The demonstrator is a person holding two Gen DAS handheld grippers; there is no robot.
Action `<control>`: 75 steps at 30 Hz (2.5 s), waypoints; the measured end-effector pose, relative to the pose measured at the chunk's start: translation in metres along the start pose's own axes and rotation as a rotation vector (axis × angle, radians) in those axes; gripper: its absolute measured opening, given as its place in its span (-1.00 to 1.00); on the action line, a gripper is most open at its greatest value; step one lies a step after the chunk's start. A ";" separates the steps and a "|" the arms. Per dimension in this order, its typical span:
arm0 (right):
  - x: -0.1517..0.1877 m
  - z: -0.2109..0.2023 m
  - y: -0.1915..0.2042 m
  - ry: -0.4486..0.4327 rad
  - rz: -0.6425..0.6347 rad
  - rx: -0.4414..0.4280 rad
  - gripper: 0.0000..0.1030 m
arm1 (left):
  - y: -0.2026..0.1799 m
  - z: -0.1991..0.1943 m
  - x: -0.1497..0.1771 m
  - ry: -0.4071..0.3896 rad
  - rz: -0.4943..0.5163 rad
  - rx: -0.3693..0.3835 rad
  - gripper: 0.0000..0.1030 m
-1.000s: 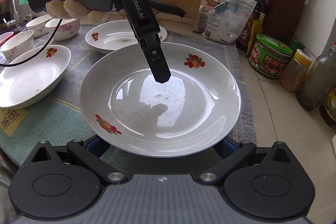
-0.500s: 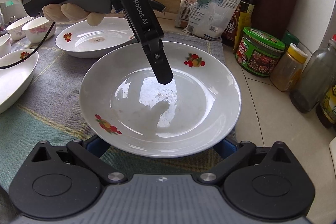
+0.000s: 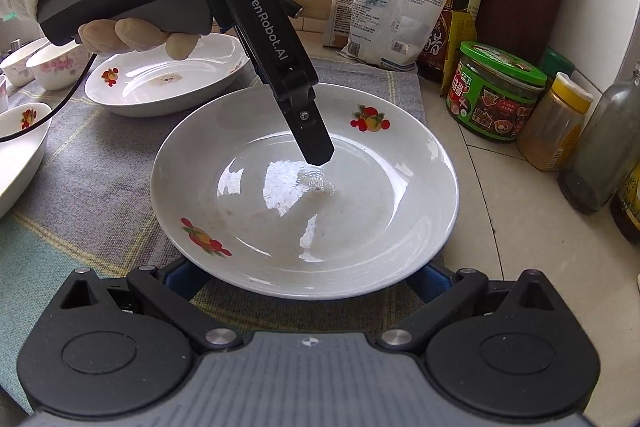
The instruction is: Organize plates and bowls
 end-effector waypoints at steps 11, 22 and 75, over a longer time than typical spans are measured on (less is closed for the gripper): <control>0.001 0.002 -0.002 0.004 0.020 0.003 1.00 | 0.002 -0.002 -0.001 -0.052 0.000 -0.058 0.80; 0.015 -0.029 0.014 0.026 0.004 0.107 1.00 | 0.000 -0.087 0.026 -0.247 -0.078 -0.149 0.82; -0.030 -0.032 0.204 -0.012 0.065 0.142 1.00 | -0.008 -0.169 0.374 -0.349 -0.306 -0.415 0.98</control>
Point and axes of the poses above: each gripper's, at about its wrist camera, not at the fingertips, and z roughly the way its jaws point, y to its left, x to its underside, the point moved 6 cm from there along z, roughly the way its jaws point, and after that the axes turned 11 degrees about -x, right-handed, at the moved point
